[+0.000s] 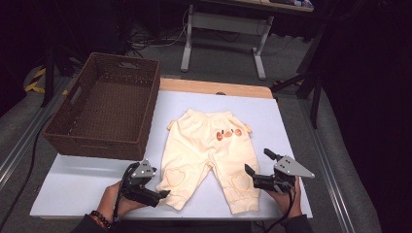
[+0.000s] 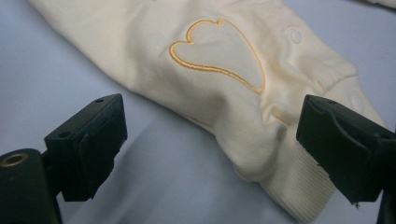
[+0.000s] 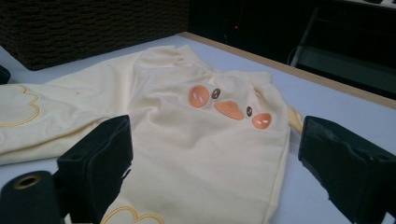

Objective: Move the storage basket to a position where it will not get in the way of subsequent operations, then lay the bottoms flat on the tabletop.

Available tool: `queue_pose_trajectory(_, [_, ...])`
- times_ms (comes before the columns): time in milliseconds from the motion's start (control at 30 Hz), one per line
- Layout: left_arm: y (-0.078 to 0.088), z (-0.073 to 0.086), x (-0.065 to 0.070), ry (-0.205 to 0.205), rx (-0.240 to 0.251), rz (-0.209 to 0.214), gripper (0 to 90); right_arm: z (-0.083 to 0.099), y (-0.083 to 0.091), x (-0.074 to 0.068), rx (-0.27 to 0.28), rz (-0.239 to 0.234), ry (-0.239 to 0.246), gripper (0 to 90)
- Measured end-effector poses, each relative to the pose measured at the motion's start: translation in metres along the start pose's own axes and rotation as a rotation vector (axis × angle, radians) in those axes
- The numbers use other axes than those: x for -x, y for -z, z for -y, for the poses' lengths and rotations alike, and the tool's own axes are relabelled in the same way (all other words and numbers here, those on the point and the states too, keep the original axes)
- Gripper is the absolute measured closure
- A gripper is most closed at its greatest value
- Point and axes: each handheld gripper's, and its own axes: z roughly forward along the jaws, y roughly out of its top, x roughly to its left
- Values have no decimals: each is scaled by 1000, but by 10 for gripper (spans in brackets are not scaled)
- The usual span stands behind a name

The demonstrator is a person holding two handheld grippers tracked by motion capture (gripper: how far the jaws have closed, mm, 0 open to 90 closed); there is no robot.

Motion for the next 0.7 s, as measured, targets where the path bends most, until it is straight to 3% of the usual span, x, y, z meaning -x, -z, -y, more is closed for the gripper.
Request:
queue_pose_trajectory(167, [-3,-2,2,-5,-52,-11,102,1,-1,-1,-5,-4,2,118])
queue_pose_trajectory(300, [-4,-3,3,2,-57,-24,113,1,-2,-2,-10,-11,2,128])
queue_pose_trajectory(400, [-4,-3,7,-34,-74,-46,137,2,-3,-1,-23,-15,7,138])
queue_pose_trajectory(700, [-1,-4,13,-67,-69,-15,328,3,-5,-3,-36,-3,8,147])
